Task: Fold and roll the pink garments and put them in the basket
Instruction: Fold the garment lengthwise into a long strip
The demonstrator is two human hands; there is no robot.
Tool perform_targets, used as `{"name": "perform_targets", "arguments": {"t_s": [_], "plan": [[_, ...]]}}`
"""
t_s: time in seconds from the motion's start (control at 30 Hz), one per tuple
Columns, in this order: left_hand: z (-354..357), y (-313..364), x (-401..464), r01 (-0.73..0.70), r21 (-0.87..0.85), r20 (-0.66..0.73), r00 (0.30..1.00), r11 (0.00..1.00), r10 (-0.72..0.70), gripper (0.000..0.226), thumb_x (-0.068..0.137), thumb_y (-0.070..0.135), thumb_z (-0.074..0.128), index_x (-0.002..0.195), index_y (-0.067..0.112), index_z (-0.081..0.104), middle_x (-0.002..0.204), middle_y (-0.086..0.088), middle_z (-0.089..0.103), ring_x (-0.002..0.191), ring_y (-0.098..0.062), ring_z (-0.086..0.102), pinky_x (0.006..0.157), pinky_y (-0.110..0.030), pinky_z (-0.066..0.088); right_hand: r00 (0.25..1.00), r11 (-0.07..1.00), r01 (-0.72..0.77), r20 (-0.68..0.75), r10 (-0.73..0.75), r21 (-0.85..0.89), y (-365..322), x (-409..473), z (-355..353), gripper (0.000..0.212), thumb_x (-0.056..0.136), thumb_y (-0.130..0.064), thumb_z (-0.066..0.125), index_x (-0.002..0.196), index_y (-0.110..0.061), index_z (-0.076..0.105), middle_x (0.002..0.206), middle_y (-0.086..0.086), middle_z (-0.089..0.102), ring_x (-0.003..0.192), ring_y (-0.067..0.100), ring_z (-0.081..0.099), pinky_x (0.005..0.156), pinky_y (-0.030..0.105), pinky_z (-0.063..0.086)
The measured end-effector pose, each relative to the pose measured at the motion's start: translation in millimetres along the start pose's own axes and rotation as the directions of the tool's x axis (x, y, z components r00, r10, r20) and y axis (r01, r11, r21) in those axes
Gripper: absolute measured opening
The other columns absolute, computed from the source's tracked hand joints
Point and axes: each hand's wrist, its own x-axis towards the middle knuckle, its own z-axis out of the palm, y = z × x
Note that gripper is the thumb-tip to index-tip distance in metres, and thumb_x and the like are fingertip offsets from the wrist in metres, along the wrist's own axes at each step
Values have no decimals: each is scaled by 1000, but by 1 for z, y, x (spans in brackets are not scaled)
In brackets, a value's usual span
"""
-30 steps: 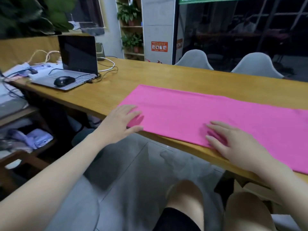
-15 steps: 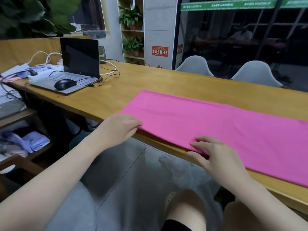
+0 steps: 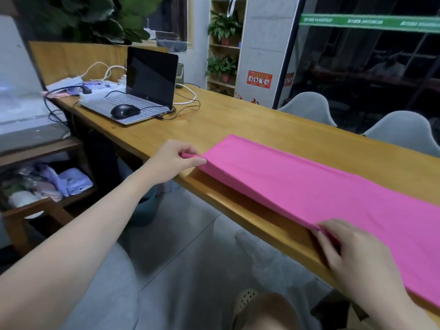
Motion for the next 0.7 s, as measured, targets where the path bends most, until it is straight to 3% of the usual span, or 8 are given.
{"name": "perform_targets", "arguments": {"t_s": [0.2,0.3,0.4,0.47,0.57,0.63,0.7], "plan": [[17,0,28,80,-267,-187,973,960,-133,36,87,51,73,92,15,75,84,2,74,84,-6,66,78,-26,43,997,997,-65,-36,67,46,25,45,-26,8,93,-26,68,94,-22,74,81,3,75,78,35,70,62,40,50],[36,8,59,118,-392,-232,947,912,-222,42,88,56,69,97,16,73,93,-1,75,94,-15,67,81,-30,48,997,995,-80,0,80,53,44,80,-33,16,94,-39,62,87,-28,73,81,1,73,79,34,66,67,44,53],[52,14,97,150,-417,-295,911,896,-290,56,82,61,74,95,7,73,93,-3,74,87,-19,64,76,-35,47,989,989,-141,54,138,46,76,118,-31,28,92,-54,59,73,-34,66,76,-9,67,77,27,62,68,45,54],[61,15,126,183,-384,-326,890,905,-319,69,77,66,76,86,-3,71,84,-7,71,78,-19,59,70,-36,41,983,986,-155,106,148,58,96,142,-24,32,92,-56,58,68,-35,65,73,-11,65,74,23,61,68,44,54],[73,5,168,235,-214,-361,883,948,-300,62,69,70,79,58,13,57,60,2,53,60,-21,46,61,-36,33,970,981,-150,209,123,119,117,177,-9,32,95,-47,63,67,-32,68,71,-10,66,71,13,60,67,39,51],[87,-4,189,288,-71,-349,890,955,-295,63,66,74,78,57,18,50,54,-2,43,56,-26,42,58,-37,30,959,976,-166,254,126,142,132,196,5,31,95,-44,67,66,-31,67,71,-10,66,71,9,59,62,34,45],[102,-11,199,340,30,-340,888,940,-311,64,69,73,77,56,17,48,54,-3,48,57,-29,47,57,-37,32,945,971,-183,301,130,154,149,205,23,33,93,-45,68,64,-30,64,69,-11,64,70,11,58,60,33,41]]}}
